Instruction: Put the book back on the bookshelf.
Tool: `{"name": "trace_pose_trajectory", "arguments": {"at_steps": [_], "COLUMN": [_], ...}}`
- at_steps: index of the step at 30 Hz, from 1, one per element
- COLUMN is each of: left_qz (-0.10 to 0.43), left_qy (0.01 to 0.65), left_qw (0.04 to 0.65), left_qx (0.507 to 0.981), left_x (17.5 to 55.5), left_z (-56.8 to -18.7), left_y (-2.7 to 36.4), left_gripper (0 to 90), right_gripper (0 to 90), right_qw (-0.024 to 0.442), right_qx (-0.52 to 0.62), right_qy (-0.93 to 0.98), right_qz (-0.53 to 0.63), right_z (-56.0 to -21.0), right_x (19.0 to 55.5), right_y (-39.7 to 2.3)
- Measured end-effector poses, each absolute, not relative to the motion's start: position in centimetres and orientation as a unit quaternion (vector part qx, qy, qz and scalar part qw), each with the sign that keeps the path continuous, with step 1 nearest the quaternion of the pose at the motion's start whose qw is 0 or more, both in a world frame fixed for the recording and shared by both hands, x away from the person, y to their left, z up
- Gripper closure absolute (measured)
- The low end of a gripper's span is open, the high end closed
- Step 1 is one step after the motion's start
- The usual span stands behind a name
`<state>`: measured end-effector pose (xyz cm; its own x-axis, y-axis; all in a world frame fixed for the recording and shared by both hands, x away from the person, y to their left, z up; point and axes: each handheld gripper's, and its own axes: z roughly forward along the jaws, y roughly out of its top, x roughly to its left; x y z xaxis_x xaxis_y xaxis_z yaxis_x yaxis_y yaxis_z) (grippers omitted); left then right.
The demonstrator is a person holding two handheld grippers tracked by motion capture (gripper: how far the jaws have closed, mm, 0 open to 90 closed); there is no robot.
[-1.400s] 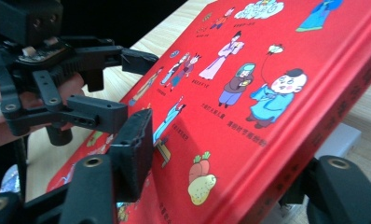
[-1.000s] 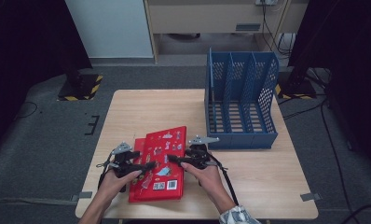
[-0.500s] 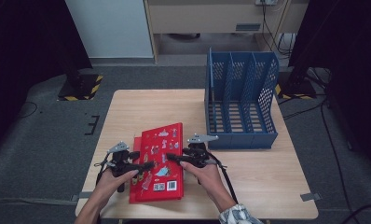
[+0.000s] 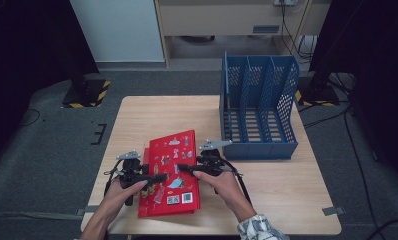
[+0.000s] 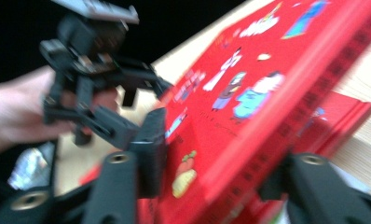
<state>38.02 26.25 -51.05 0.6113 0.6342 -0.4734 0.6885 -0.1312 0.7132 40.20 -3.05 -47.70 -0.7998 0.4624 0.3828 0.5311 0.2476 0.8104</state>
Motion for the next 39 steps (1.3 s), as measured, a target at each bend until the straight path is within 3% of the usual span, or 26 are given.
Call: {"name": "trace_pose_trajectory", "arguments": {"at_steps": [5,8,10,39], "left_qz": [-0.012,0.0,0.004,0.056], "left_qy": [0.441,0.438,0.436,0.42], "left_qw": [0.496,0.489,0.486,0.501], "left_qx": [0.748,0.754,0.758,0.755], "left_x": [38.0,37.9,37.9,37.1], "left_z": [-50.9,-50.9,-50.8,-49.2], "left_y": [26.6,26.3,26.3,26.1], "left_gripper": [11.6,14.4,14.4,30.9], "right_gripper": [40.8,30.1,27.5,26.1], "right_qw": [0.037,0.019,0.014,0.003], "right_qx": [-0.311,-0.311,-0.312,-0.333], "right_qy": [-0.805,-0.818,-0.823,-0.805], "right_qz": [-0.505,-0.483,-0.475,-0.492], "right_z": [-47.8,-48.1,-48.4,-49.1], "right_x": [40.7,40.6,40.5,39.7], "right_y": [-3.2,-2.8,-2.7,-3.5]}}
